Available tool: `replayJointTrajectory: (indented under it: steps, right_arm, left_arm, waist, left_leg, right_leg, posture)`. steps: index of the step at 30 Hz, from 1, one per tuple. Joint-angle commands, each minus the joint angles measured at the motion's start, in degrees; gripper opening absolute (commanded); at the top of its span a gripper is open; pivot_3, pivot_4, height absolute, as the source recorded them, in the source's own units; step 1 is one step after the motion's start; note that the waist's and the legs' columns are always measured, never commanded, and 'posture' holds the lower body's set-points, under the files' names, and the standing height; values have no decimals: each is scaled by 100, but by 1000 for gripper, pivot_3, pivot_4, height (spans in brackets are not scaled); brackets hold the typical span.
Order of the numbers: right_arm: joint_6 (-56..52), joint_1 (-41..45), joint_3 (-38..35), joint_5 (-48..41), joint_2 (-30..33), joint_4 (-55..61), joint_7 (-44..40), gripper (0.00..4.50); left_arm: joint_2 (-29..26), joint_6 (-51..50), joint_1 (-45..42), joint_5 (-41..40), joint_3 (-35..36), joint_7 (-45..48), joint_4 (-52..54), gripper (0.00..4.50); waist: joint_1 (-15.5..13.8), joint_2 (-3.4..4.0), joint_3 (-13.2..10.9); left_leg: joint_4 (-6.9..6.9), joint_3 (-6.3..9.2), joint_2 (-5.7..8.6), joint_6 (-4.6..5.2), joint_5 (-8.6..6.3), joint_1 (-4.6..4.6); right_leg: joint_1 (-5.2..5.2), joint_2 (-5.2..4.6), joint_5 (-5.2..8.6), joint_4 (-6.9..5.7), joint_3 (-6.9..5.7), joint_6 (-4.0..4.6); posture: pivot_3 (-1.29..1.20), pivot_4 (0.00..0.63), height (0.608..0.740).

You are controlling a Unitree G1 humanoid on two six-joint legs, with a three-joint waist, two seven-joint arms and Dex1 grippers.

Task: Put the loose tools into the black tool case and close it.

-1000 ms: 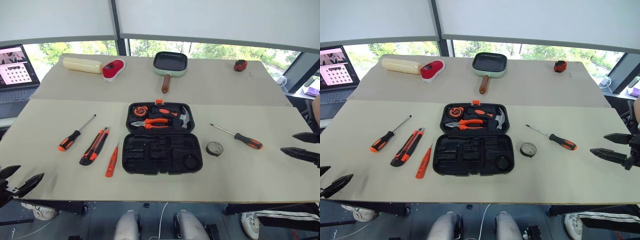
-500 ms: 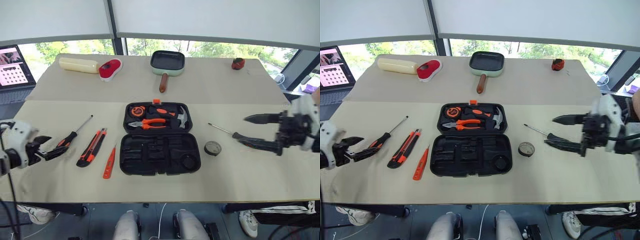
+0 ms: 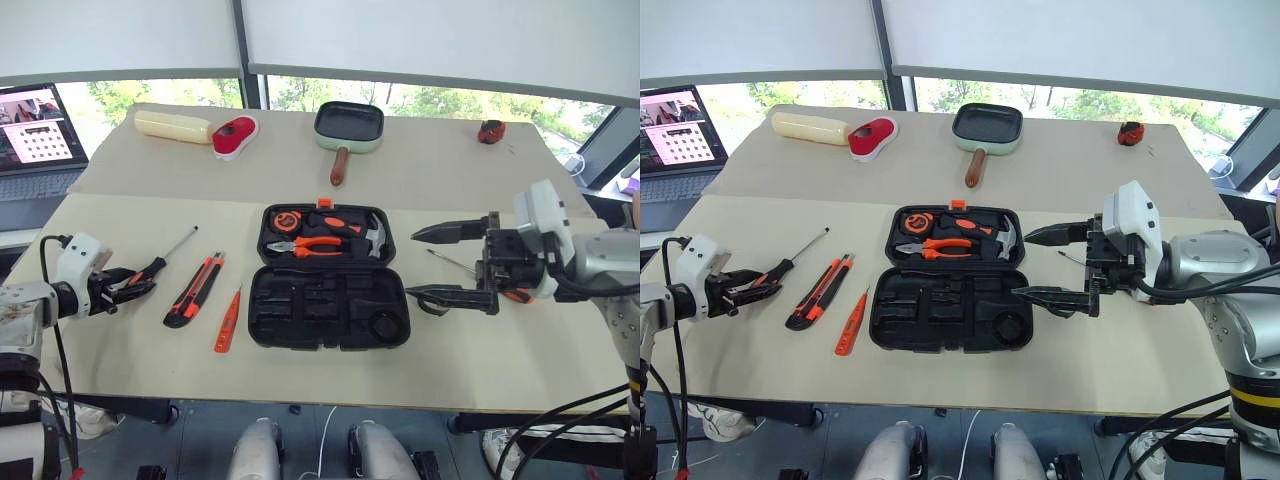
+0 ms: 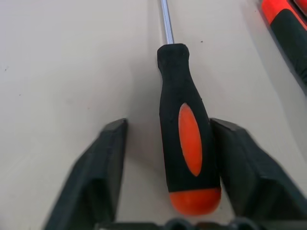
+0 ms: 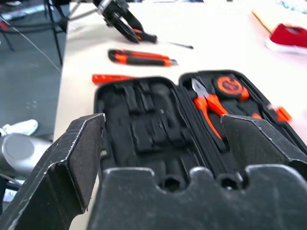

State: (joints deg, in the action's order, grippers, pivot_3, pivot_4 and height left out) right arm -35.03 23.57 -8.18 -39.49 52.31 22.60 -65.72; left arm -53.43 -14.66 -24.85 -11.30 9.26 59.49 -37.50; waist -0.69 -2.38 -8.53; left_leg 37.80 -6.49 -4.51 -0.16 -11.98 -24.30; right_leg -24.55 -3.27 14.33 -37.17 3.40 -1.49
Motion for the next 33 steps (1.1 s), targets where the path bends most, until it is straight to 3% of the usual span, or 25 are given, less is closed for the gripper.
replayJointTrajectory:
  steps: [1, 3, 8, 11, 15, 24, 33]
  right_arm:
    - [-19, 65, -65, -103, 3, 196, 98, 4500]
    - [-16, 25, -84, -108, -2, 223, 150, 4500]
    - [-61, -273, -306, -144, 46, 312, 344, 4500]
    - [-56, -491, -432, -135, 74, 364, 434, 4500]
    - [12, -1056, -709, -7, 87, 491, 595, 4500]
    - [73, -1790, -1161, 109, 84, 645, 868, 4500]
    - [50, -2005, -1328, 33, 43, 818, 1067, 4500]
  left_arm:
    - [36, 154, -76, 100, -59, 23, -210, 1182]
    - [8, 238, -147, 56, -16, 85, -193, 891]
    - [14, 227, -499, -519, -4, 933, 1246, 898]
    - [141, 46, -720, -674, -284, 1263, 2113, 898]
    - [645, -51, -1450, -320, -1357, 1558, 2874, 898]
    - [1541, 923, -2129, 794, -2700, 1692, 1970, 898]
    - [1875, 1174, -2320, 1287, -2865, 1468, 1317, 898]
  waist:
    - [2, 0, 0]
    - [2, 0, 0]
    - [-30, -22, -4]
    - [-66, -27, -2]
    - [-71, -24, 0]
    - [56, -24, -1]
    - [39, -24, -1]
  left_leg:
    - [0, 0, 0, 0, 0, 0]
    - [0, 1, 0, 0, 0, 1]
    - [5, 9, 0, 0, 0, -12]
    - [16, 20, 2, 1, 1, -32]
    - [19, 25, 9, 3, 1, -25]
    - [18, 38, 12, 5, 1, -10]
    - [19, 41, 18, 6, 1, -10]
  right_leg:
    - [0, 0, 0, 0, 0, 0]
    - [0, 1, 0, -2, 0, 0]
    - [-1, 1, 0, -2, -9, -1]
    - [-2, -1, -5, 3, -18, -9]
    - [12, -1, -7, 5, -17, -15]
    - [21, 12, -5, 4, -1, -19]
    - [26, 7, -4, 5, 1, -26]
  posture:
    - [0, 150, 740]
    - [0, 150, 740]
    - [0, 150, 740]
    - [0, 150, 740]
    - [0, 150, 740]
    - [0, 150, 740]
    - [0, 150, 740]
